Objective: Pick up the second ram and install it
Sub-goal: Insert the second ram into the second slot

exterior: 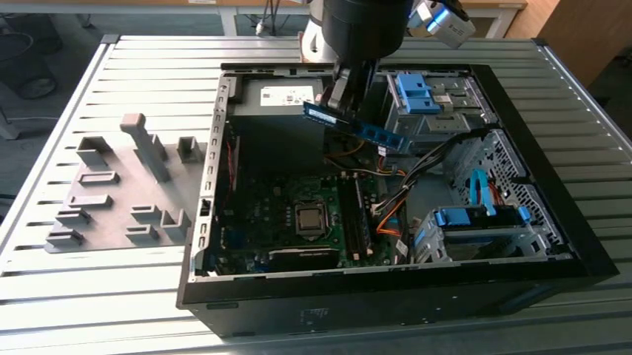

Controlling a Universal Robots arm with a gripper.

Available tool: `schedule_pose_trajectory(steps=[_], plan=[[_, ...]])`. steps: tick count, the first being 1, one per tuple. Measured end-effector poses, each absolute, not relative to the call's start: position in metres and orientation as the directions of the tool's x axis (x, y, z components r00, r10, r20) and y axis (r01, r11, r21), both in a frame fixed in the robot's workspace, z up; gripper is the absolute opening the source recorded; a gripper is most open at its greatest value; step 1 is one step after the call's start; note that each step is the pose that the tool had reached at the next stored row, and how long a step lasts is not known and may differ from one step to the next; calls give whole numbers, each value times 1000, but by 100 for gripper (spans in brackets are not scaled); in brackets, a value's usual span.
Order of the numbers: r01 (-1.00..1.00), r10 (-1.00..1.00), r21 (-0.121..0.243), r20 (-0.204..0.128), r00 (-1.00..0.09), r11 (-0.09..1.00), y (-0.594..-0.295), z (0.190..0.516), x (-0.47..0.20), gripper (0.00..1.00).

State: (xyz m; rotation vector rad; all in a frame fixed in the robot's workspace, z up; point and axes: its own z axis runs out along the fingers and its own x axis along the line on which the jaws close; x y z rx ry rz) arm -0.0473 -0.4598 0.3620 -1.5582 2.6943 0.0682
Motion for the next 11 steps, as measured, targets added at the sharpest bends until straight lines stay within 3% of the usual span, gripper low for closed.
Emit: schedule_pose_trajectory(steps=[11], plan=[[-818,-816,24,-47,-575,575,-460,362,-47,14]])
